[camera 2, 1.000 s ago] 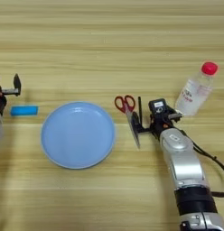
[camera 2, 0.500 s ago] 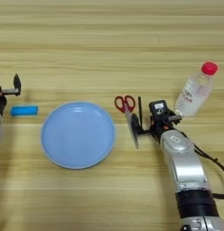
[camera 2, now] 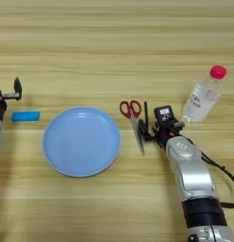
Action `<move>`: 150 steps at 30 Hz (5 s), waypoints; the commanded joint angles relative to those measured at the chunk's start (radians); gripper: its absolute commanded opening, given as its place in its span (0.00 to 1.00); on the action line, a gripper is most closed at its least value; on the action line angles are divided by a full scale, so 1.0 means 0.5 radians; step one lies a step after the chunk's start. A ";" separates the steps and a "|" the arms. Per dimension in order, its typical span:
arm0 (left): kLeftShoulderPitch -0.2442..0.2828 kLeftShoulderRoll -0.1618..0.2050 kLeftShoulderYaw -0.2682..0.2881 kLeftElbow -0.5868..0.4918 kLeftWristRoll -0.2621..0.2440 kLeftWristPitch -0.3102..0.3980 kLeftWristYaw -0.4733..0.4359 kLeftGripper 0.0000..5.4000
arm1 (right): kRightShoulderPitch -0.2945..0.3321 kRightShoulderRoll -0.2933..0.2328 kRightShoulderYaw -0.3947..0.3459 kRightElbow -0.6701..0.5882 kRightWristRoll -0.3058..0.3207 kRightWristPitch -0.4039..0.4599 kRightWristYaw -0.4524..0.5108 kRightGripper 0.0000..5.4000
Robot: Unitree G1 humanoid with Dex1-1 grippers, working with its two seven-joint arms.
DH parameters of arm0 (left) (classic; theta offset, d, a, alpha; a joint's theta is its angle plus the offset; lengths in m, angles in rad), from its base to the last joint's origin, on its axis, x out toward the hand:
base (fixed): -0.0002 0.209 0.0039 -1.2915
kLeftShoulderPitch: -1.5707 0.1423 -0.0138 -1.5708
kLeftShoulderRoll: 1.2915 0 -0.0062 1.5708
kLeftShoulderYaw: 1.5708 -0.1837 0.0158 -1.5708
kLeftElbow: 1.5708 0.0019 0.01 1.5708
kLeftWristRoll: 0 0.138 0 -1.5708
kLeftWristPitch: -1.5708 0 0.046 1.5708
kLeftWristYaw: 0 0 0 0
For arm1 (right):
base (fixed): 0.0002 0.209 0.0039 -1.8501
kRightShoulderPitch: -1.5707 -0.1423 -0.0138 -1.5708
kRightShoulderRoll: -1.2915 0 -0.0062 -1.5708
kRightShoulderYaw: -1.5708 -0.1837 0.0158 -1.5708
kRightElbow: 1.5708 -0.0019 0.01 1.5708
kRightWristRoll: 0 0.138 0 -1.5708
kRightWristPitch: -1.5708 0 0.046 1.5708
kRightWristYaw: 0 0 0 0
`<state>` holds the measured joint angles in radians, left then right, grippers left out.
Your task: Move the objects on the table
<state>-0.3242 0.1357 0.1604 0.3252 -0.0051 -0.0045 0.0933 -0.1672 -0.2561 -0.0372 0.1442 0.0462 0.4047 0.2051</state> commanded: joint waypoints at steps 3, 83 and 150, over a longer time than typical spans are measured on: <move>0.009 0.001 -0.001 -0.014 0.001 0.026 0.004 1.00 | 0.095 0.024 0.010 0.105 0.018 0.176 0.009 0.64; 0.017 -0.027 -0.027 -0.049 0.013 0.034 0.027 1.00 | 0.174 0.131 -0.029 -0.599 0.215 0.262 -0.013 0.06; 0.026 -0.050 -0.053 -0.076 0.025 0.049 0.055 1.00 | 0.222 0.252 0.743 -0.854 0.096 0.105 0.235 0.59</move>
<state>-0.3189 0.1112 0.1397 0.2968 -0.0026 0.0048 0.1173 -0.0368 -0.1258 0.3535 -0.2690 0.1020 0.4678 0.3301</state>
